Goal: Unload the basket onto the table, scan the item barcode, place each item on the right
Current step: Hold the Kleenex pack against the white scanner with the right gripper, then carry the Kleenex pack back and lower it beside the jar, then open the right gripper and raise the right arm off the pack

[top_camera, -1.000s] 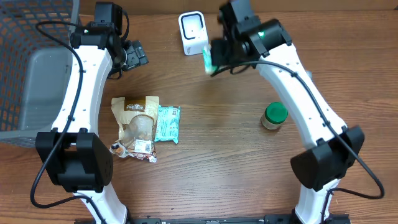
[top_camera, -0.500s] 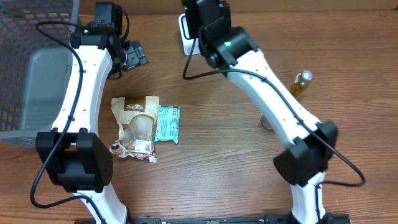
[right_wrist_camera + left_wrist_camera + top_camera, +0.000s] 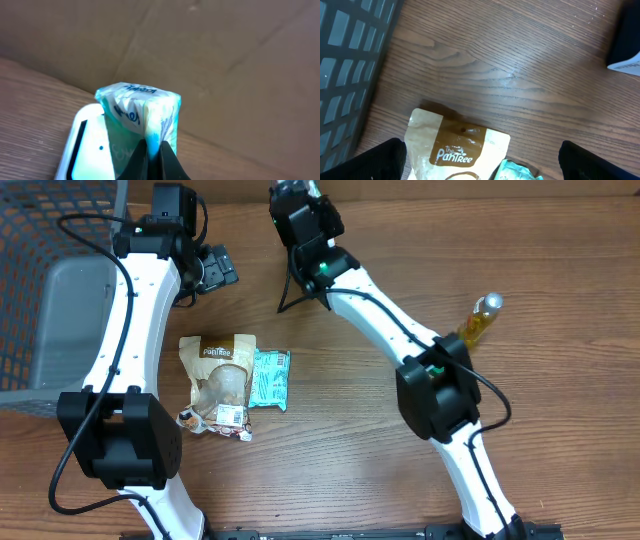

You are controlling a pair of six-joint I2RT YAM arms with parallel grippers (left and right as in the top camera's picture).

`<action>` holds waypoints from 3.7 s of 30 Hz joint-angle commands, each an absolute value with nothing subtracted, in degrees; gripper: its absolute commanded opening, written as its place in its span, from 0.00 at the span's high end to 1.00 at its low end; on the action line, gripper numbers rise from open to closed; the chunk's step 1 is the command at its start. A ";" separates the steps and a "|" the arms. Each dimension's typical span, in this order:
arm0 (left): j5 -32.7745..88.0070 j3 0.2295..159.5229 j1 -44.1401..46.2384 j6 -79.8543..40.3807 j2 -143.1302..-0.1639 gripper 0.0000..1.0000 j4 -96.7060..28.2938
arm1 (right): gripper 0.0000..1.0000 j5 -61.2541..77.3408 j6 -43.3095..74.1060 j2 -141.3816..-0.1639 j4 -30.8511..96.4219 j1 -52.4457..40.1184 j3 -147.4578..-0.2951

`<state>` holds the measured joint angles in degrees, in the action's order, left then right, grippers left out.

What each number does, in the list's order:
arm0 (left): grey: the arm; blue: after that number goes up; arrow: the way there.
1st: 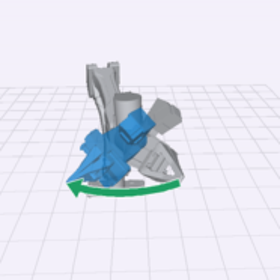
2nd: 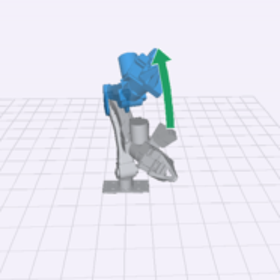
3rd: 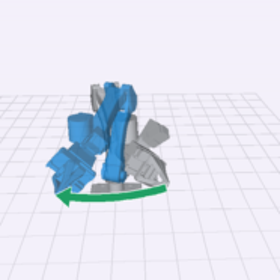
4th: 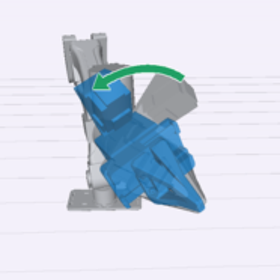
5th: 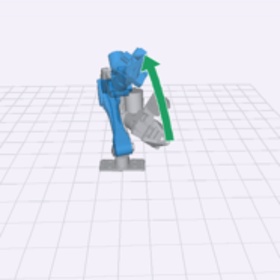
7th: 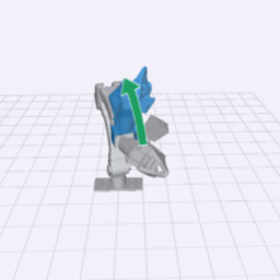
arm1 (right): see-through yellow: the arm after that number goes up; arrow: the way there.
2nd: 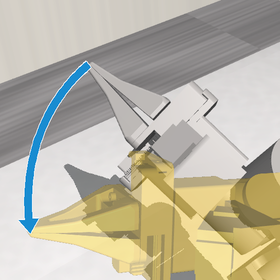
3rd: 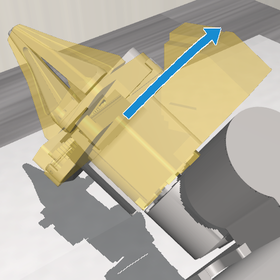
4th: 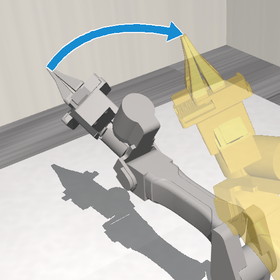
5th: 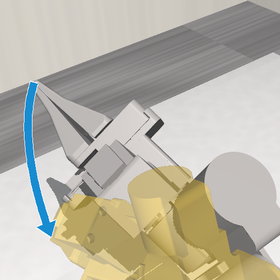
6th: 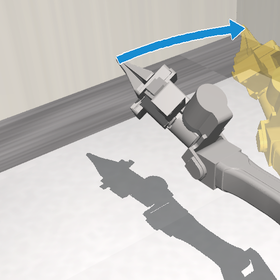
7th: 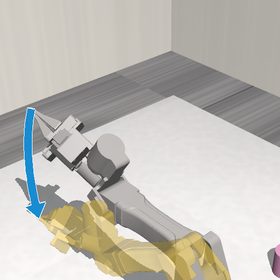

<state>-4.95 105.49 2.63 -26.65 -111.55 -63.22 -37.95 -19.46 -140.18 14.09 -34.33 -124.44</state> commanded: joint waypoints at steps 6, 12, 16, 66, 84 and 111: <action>-4.69 106.54 3.03 -27.22 -110.89 0.00 -63.18 | 0.96 -38.92 -36.64 -145.01 8.47 -34.39 -124.81; -4.69 106.54 3.03 -27.22 -110.89 0.00 -63.20 | 0.96 -38.94 -38.22 -145.71 7.57 -34.39 -124.79; -4.67 106.56 3.03 -27.22 -110.89 0.00 -63.18 | 0.96 -38.94 -38.20 -145.82 8.01 -34.24 -124.77; -4.69 106.56 3.03 -27.22 -110.89 0.00 -63.18 | 0.96 -11.73 29.26 -128.05 80.93 -23.73 -114.89; -4.69 106.56 3.03 -27.22 -110.89 0.01 -63.18 | 0.92 -15.14 31.73 -128.05 82.89 -23.22 -109.89; -4.69 106.56 3.03 -27.22 -110.89 0.00 -63.18 | 0.61 0.40 31.73 -128.05 75.83 -23.18 -109.89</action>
